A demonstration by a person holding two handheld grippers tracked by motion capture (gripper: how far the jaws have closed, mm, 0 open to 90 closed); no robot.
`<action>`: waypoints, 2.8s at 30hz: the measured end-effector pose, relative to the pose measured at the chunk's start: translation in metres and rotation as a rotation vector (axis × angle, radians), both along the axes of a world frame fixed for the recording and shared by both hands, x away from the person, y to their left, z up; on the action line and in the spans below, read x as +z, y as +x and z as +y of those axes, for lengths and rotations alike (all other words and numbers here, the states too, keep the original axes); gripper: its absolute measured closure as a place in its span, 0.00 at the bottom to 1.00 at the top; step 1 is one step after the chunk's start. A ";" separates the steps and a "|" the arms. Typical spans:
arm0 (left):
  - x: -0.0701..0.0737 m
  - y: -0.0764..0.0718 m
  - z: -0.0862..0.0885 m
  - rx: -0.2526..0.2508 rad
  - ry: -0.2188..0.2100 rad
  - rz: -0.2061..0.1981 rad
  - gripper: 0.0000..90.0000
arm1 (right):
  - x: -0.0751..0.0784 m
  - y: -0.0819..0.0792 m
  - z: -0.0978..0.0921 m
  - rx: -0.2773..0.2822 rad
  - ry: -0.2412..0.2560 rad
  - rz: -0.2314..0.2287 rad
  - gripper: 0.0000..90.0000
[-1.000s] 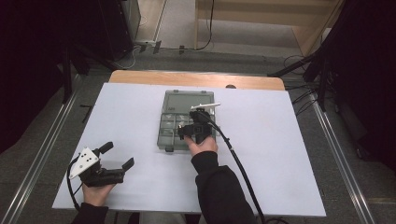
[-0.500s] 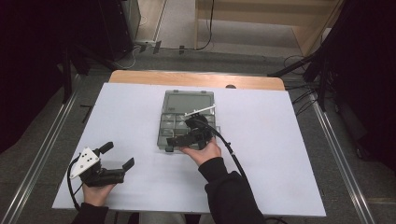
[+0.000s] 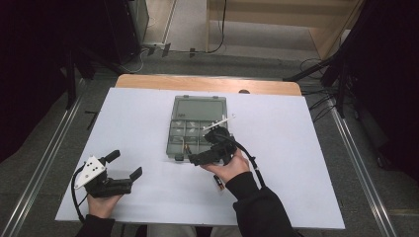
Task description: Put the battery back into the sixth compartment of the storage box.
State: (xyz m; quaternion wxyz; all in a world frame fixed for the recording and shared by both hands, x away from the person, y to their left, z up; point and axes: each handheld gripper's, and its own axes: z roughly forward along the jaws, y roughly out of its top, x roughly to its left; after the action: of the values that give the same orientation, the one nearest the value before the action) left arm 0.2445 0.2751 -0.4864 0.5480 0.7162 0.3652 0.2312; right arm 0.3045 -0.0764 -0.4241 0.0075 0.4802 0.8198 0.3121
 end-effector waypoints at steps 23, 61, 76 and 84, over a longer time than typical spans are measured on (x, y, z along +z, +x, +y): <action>-0.001 0.001 -0.001 -0.003 0.010 0.009 0.00 | -0.012 -0.017 -0.044 -0.041 -0.118 0.033 0.00; -0.002 0.001 -0.002 -0.013 0.017 0.018 0.00 | -0.049 -0.031 -0.042 0.006 -0.350 0.135 0.32; -0.002 0.001 -0.002 -0.013 0.018 0.018 0.00 | -0.051 -0.033 -0.037 0.023 -0.365 0.127 0.70; -0.002 0.001 -0.002 -0.013 0.018 0.017 0.00 | -0.055 -0.029 -0.039 0.002 -0.334 0.168 0.85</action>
State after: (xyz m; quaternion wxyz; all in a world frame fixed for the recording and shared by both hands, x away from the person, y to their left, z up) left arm 0.2458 0.2727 -0.4884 0.5399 0.7254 0.3628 0.2249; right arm 0.2758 -0.1150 -0.4791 0.0184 0.4959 0.8583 0.1307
